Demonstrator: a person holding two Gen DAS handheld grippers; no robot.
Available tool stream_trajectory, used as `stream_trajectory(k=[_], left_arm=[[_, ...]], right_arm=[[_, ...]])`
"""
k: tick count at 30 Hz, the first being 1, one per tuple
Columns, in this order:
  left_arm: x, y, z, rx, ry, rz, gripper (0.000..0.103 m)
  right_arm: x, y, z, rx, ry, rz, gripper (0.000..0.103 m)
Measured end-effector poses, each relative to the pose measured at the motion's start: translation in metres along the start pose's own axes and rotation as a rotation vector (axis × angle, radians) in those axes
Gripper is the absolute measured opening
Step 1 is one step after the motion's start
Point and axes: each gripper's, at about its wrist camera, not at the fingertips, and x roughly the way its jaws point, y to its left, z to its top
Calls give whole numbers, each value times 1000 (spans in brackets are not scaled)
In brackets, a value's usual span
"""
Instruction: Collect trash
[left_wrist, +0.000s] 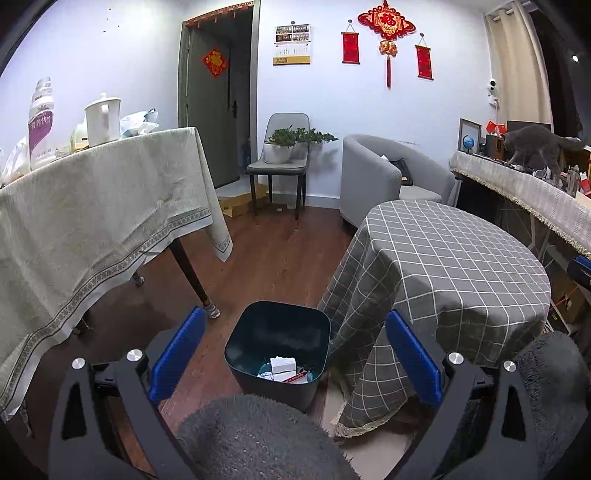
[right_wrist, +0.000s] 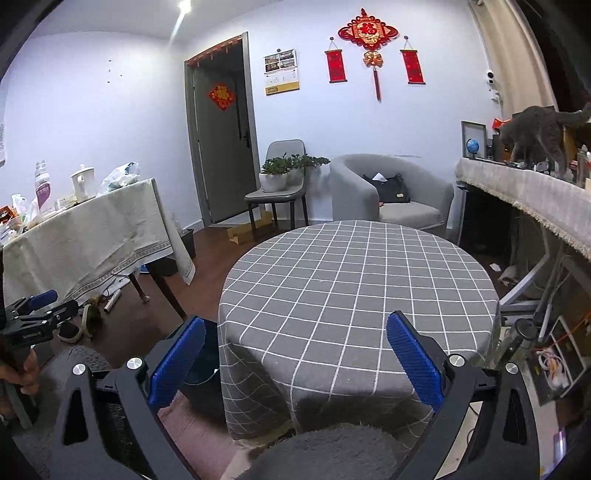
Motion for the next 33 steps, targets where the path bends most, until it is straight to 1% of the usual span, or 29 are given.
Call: stream_trajectory(k=[5, 10, 26, 33], left_arm=[[3, -4, -2, 13, 19, 9, 100], [4, -6, -3, 20, 23, 14, 100], [8, -2, -2, -7, 38, 2, 100], [8, -2, -2, -8, 38, 2, 100]], right_arm=[[2, 3, 0, -20, 9, 32, 100], [3, 5, 1, -26, 20, 31, 100], [7, 15, 1, -73, 40, 27, 100], [7, 15, 0, -66, 40, 27, 100]])
